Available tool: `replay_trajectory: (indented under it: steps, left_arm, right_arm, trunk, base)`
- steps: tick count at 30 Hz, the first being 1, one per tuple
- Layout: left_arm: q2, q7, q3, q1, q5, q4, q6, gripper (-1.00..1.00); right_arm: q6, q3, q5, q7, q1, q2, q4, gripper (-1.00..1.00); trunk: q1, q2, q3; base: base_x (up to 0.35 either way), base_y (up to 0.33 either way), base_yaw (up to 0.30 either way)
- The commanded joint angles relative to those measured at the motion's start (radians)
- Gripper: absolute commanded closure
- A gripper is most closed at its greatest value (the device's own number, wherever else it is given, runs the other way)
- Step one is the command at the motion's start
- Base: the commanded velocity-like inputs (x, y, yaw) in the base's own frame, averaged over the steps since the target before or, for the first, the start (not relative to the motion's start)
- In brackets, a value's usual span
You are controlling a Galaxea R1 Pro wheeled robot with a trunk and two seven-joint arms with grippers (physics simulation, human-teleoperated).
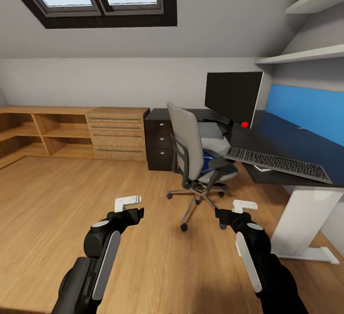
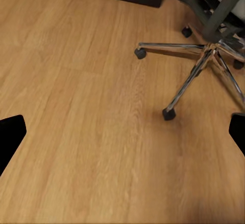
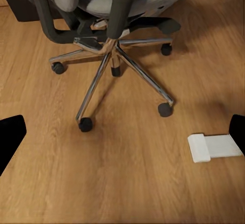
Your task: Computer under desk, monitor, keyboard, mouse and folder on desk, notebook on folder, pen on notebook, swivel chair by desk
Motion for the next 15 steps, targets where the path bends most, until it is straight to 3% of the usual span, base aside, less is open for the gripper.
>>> replay_trajectory:
  steps: [1,15]
  left_arm:
    - [0.000,0.010,-0.001,-0.001,0.011,-0.001,0.003,-1.00]
    - [0.000,0.012,-0.001,0.006,0.009,-0.002,-0.023,-1.00]
  right_arm:
    - [0.003,0.001,-0.010,-0.009,-0.001,0.000,-0.001,-1.00]
    - [0.002,0.001,-0.009,-0.010,0.001,-0.007,-0.002,-1.00]
  trunk:
    - [0.004,-0.008,-0.004]
    - [0.057,-0.106,-0.048]
  base:
    - [0.000,0.000,0.000]
    - [0.000,0.000,0.000]
